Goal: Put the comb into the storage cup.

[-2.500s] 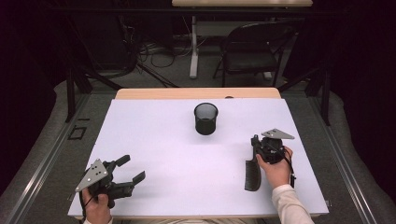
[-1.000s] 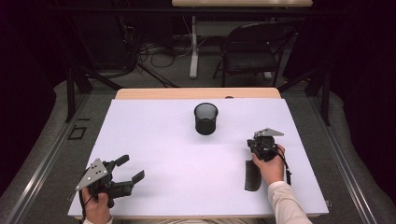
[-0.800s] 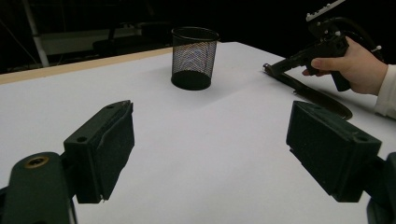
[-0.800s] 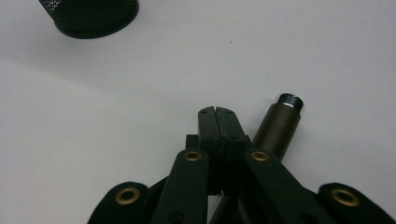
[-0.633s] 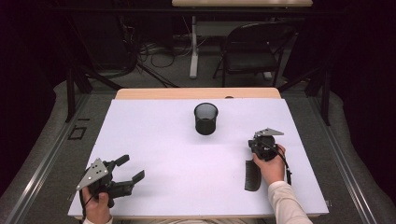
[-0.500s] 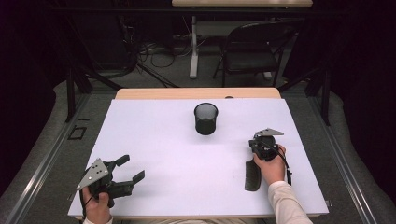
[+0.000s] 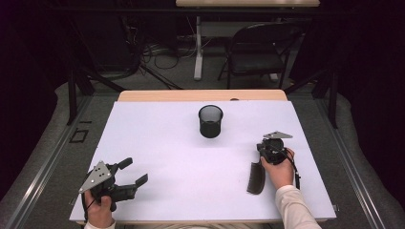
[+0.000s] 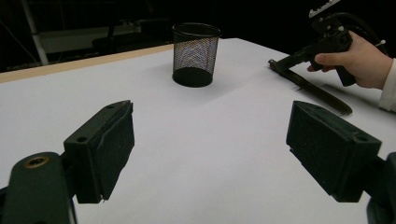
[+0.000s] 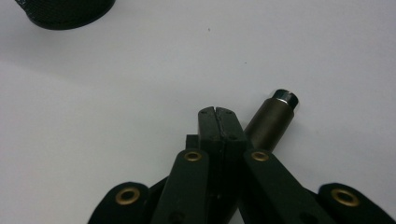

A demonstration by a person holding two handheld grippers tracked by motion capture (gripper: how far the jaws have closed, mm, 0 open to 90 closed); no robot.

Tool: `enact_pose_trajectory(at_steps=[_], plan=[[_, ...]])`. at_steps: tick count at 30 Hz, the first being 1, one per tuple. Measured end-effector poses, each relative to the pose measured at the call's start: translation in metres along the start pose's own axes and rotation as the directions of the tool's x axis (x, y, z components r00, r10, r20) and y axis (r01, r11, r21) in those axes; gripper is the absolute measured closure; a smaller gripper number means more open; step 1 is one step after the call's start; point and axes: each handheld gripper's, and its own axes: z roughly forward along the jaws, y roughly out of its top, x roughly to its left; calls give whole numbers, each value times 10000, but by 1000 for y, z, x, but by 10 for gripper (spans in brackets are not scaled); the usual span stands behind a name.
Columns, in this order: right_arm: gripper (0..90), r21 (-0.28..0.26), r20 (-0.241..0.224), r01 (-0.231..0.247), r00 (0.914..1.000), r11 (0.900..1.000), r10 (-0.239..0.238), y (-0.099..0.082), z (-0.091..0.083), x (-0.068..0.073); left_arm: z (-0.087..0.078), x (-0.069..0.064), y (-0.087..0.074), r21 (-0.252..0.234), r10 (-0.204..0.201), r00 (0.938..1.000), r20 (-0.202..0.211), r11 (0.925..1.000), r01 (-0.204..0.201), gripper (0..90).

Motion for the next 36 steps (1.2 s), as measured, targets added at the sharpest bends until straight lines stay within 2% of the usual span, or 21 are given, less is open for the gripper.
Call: enact_pose_trajectory(at_steps=[11, 20, 28, 36], plan=[[900, 98, 298, -423, 9987, 9991, 420, -7, -9, -16, 1, -1, 0, 26, 18, 10000, -11, 10000, -18, 156], [900, 205, 354, -711, 9969, 9973, 704, -13, -17, -25, 2, -1, 0, 31, 50, 10000, 38, 10000, -50, 156], [900, 422, 527, -799, 9956, 9959, 776, -18, -22, -27, 2, -1, 0, 31, 67, 10000, 48, 10000, -67, 156], [900, 543, 408, -828, 9959, 9951, 806, -21, -27, -26, 3, -2, 0, 81, 131, 9999, 56, 9999, -132, 156]])
